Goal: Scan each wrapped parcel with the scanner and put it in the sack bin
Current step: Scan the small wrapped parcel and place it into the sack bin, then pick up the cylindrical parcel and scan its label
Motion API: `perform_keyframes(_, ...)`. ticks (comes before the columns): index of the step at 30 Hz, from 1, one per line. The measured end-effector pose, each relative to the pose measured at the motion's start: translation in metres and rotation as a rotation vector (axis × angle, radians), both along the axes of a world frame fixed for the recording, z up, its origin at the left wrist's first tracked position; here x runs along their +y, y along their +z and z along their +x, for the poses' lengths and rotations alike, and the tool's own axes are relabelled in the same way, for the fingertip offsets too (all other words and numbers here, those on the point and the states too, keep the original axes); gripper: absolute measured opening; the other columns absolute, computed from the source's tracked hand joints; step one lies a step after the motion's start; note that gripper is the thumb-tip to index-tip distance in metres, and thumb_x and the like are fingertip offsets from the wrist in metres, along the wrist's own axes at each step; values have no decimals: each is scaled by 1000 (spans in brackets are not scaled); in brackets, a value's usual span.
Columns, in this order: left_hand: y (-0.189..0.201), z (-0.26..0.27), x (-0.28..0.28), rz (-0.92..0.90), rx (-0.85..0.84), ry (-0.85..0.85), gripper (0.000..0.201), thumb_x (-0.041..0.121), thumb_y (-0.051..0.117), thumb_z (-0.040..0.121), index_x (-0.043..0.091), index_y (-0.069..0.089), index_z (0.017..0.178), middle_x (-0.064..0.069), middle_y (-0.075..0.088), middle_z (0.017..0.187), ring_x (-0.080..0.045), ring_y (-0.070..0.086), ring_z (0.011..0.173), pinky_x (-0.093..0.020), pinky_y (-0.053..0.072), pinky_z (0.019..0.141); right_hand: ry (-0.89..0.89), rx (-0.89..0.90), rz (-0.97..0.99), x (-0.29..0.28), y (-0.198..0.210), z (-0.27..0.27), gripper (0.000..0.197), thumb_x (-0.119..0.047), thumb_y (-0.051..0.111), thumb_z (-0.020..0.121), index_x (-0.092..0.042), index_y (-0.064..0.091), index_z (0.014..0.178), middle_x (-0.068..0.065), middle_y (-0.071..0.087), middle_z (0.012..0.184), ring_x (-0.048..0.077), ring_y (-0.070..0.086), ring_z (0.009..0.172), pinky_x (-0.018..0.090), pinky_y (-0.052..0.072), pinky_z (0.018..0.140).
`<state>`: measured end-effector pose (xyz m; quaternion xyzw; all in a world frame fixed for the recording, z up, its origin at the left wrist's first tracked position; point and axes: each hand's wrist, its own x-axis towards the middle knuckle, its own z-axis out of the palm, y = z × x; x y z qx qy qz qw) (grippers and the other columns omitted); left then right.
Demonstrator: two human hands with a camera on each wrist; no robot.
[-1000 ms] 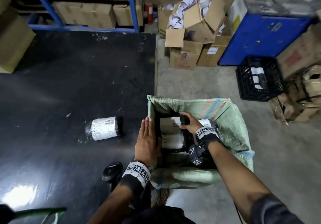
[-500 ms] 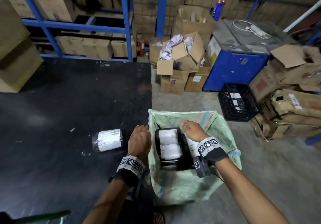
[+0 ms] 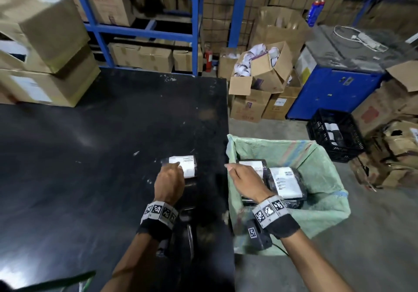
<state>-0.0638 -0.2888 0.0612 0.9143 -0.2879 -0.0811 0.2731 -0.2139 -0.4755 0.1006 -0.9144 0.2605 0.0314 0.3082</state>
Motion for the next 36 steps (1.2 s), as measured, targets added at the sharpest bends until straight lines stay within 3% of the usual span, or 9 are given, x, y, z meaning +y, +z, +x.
perform_keyframes(3,-6,13,26,50,10,-24,37,19,37,108,-5,65,114,-28,67,108,-44,64,101,-51,53,82,16,4,20,27,-9,8,43,-30,32,107,-11,60,135,5,62,138,23,56,129,36,43,108)
perform_keyframes(7,-21,31,51,26,42,-36,22,6,51,103,-9,67,100,-30,68,99,-48,65,93,-51,53,75,7,43,32,60,-25,16,42,-28,32,107,-8,64,126,8,66,131,27,59,123,39,45,104)
perform_keyframes(9,-34,41,59,29,64,-17,27,13,49,106,-4,69,110,-29,69,109,-46,63,103,-51,52,82,-4,82,47,73,-35,19,39,-26,33,105,-8,65,121,8,67,126,29,60,119,43,46,102)
perform_keyframes(15,-64,68,71,70,180,-29,41,25,55,105,5,59,140,-28,63,132,-46,53,124,-51,45,102,-61,170,46,100,-64,18,40,-33,37,105,-20,59,135,1,64,135,24,59,124,39,45,106)
perform_keyframes(22,-107,98,73,65,348,-32,65,39,61,101,11,40,156,-28,54,144,-45,45,135,-46,33,115,-138,301,153,122,-106,11,54,-55,36,101,-34,35,150,0,60,139,26,61,122,47,39,110)
perform_keyframes(25,-115,104,70,43,420,-36,77,40,66,99,16,30,162,-28,44,152,-44,35,143,-47,29,120,-227,291,282,130,-122,5,60,-66,35,95,-48,20,151,-4,61,137,22,64,117,43,44,107)
perform_keyframes(30,-136,119,57,-40,440,-72,91,52,72,91,23,25,164,-20,34,163,-41,27,150,-49,24,124,-380,183,402,136,-154,-6,71,-80,31,84,-52,24,149,-2,66,128,16,63,118,35,44,108)
perform_keyframes(33,-146,128,45,-112,444,-82,101,63,72,80,30,24,163,-15,35,164,-36,28,151,-47,24,123,-471,76,547,143,-159,-7,56,-56,47,96,-45,33,149,-2,69,119,8,64,111,29,49,101)
perform_keyframes(36,-156,138,33,-160,445,-106,111,70,70,71,31,23,164,-14,38,163,-35,30,151,-46,25,121,-508,-18,641,150,-163,-8,52,-39,51,101,-36,36,151,-17,70,93,-5,64,89,20,47,86)
